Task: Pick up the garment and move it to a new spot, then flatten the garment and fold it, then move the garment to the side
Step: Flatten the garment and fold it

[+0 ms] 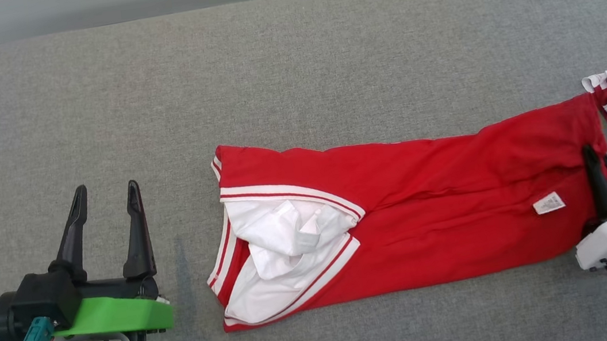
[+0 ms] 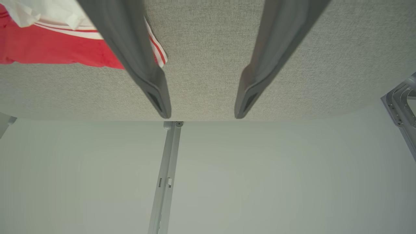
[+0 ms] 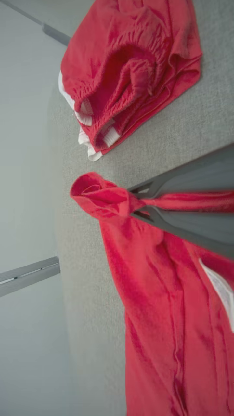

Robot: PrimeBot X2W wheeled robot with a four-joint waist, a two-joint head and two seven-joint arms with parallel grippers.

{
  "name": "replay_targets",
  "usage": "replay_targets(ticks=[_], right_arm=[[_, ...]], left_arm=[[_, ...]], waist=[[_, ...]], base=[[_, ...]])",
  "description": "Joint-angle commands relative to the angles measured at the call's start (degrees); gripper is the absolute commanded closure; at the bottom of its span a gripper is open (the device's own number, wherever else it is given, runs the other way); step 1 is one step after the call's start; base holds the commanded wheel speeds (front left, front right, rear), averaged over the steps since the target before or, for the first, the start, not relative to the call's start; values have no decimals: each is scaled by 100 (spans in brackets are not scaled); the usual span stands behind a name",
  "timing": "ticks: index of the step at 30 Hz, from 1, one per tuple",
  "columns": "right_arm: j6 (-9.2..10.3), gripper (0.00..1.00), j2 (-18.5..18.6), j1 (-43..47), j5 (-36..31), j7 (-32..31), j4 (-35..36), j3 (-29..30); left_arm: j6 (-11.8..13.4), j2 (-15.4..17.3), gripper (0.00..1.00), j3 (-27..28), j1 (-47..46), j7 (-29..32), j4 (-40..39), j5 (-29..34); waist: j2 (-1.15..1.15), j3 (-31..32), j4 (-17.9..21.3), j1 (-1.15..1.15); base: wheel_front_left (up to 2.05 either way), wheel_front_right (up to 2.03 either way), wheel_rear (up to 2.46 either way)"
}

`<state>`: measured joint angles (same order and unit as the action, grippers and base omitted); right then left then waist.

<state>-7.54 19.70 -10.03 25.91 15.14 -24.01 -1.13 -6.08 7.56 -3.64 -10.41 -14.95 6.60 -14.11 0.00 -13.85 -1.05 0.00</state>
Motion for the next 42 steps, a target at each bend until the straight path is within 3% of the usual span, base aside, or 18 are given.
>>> replay_targets(ticks=[1, 8, 14, 21, 36, 38, 42], right_arm=[[10, 100, -59, -84, -84, 6, 267, -139], [10, 100, -445, -219, -442, -504, 1745, -940], [10, 100, -992, -477, -435, -887, 2233, -1905], [9, 100, -1535, -1000, -182, -723, 1461, -2929], [7, 100, -1671, -2020, 824, -54, -325, -4331], [7, 0, -1672, -2141, 898, -13, -388, -4416], [7, 0, -1673, -2313, 819, 10, -129, -4374]], left_arm=[[-32, -21, 0, 39, 89, -18, 31, 18], [-54, -110, 0, -34, 139, -19, 124, 1], [-86, -168, 0, -155, 99, -19, 235, -15], [-109, -208, 0, -292, -28, -18, 312, -20], [-137, -198, 0, -477, -221, -18, 397, 38], [-139, -193, 0, -475, -222, -18, 391, 46], [-142, -155, 0, -413, -227, -18, 368, 48]], waist=[[0, 124, 85, 0], [0, 321, 92, 0], [0, 377, -113, 0], [0, 307, -483, 0], [0, 42, -824, 0], [0, 32, -801, 0], [0, 33, -695, 0]], base=[[0, 0, 0], [0, 0, 0], [0, 0, 0], [0, 0, 0], [0, 0, 0], [0, 0, 0], [0, 0, 0]])
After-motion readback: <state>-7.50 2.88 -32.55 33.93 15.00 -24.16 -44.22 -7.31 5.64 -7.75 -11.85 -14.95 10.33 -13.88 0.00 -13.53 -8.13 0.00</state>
